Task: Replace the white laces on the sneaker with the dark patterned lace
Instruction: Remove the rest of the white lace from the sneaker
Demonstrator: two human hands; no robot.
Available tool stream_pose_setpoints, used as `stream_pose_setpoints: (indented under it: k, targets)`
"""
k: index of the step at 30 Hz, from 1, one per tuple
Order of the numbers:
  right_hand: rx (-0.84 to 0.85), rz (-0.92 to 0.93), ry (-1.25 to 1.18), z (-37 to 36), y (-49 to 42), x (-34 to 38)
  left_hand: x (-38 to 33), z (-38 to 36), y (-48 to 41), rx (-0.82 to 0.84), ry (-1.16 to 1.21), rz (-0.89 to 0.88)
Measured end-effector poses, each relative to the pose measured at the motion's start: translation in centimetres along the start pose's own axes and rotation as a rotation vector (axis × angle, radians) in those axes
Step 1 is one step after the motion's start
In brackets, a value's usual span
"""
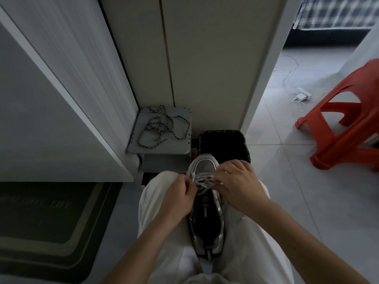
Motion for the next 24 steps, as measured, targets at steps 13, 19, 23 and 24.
stream_pose_setpoints:
  k: [13, 19, 23, 24]
  targets:
    - [0.159, -0.210, -0.266, -1.0, 0.4, -0.3, -1.6, 0.3, -2.3, 0.329, -0.060, -0.046]
    - [0.356, -0.161, -0.027, -3.7, 0.2, 1.5, 2.1, 0.0, 0.0, 0.272, 0.081, 0.116]
    - [0.377, -0.142, 0.076, -4.2, 2.4, 1.7, 2.6, -1.0, 1.5, 0.217, 0.161, 0.082]
    - [0.356, -0.147, 0.080, -4.2, 2.7, 1.8, 2.5, -1.1, 1.6, 0.173, 0.170, 0.076]
Point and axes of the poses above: each hand's wrist, its own y-axis away from the middle knuckle, its own z-axis out of the back of the hand, x = y × z, the point moved 8 cm from there along -y, towards the middle knuckle
